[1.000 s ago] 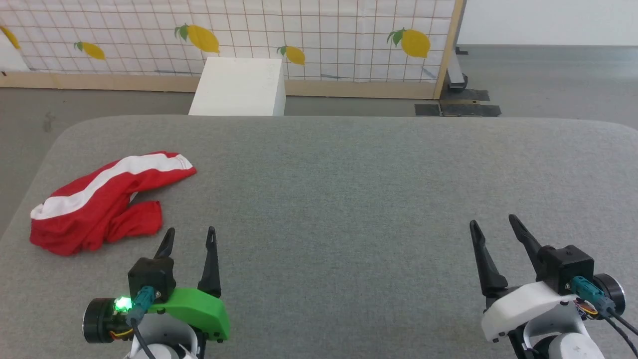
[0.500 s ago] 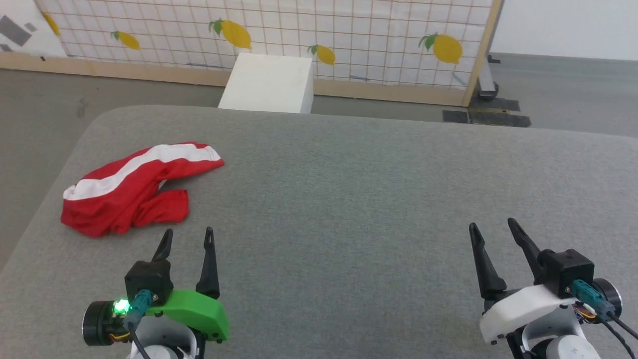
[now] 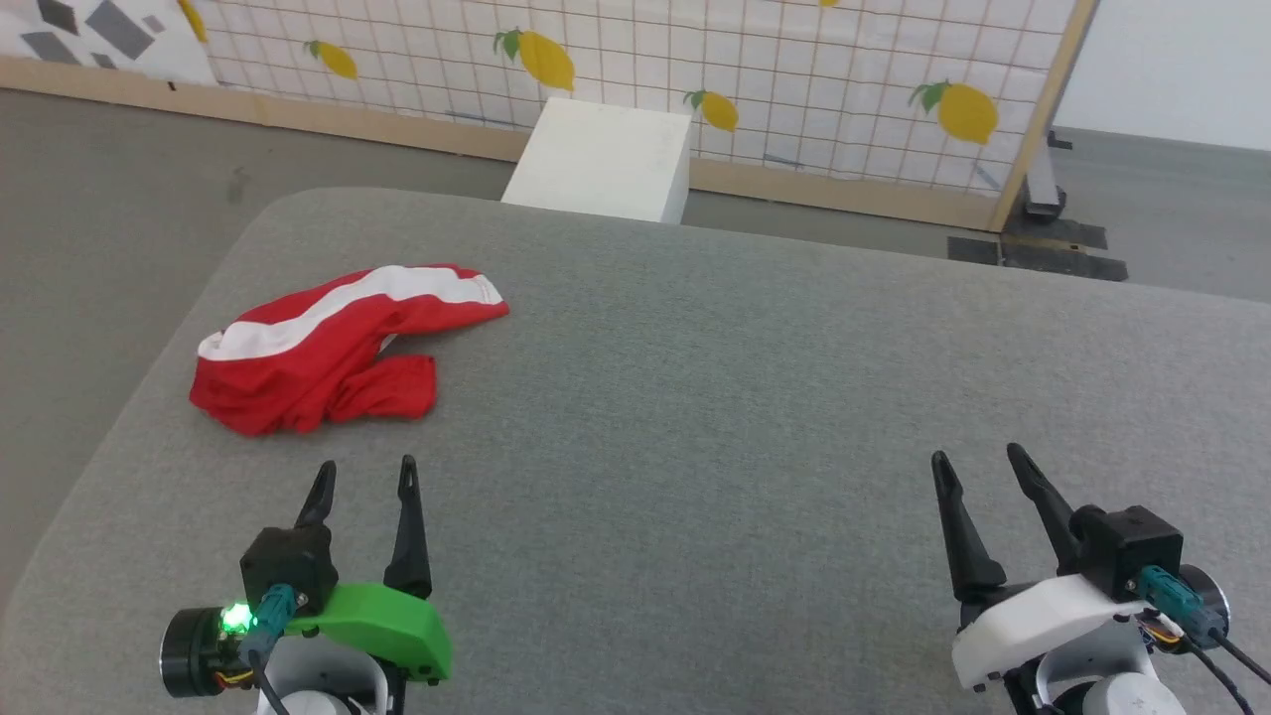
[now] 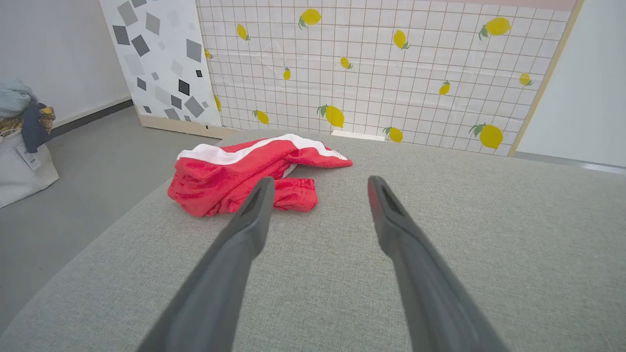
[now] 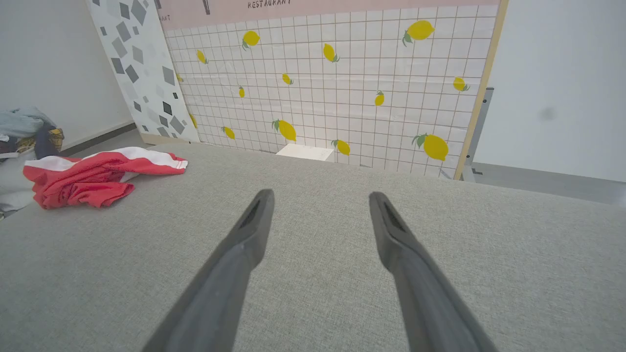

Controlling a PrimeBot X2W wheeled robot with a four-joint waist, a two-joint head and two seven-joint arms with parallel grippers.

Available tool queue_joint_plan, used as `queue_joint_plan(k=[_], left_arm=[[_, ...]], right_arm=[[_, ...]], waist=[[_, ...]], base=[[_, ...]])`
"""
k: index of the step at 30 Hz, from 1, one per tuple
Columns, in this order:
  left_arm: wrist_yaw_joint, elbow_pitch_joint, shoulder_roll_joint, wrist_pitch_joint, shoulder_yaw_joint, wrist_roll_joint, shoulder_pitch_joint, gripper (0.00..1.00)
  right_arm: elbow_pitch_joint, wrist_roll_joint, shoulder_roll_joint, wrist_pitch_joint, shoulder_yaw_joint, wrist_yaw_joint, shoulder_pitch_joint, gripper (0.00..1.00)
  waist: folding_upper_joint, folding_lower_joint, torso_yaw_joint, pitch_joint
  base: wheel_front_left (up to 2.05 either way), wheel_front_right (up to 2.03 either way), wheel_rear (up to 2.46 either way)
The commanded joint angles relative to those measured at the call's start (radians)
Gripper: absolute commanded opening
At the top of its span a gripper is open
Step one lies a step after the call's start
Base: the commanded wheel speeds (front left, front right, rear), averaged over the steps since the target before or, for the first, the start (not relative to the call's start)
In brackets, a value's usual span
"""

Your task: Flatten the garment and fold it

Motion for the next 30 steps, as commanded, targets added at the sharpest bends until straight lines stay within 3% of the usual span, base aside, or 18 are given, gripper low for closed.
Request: queue_joint_plan(k=[1, 30], left_arm=[[0.005, 0.004, 0.009, -0.012, -0.003, -0.006, 0.015, 1.0], [0.036, 0.039, 0.027, -0.073, -0.023, -0.053, 0.027, 1.0]], right_arm=[[0.008, 0.01, 0.0, -0.011, 0.003, -0.001, 0.008, 1.0], [0.077, 0.077, 0.0, -0.073, 0.025, -0.001, 0.01, 1.0]], waist=[[0.0, 0.0, 0.018, 0.0], [0.0, 0.0, 0.183, -0.009]], base=[[0.0, 0.0, 0.0], [0.0, 0.0, 0.0]])
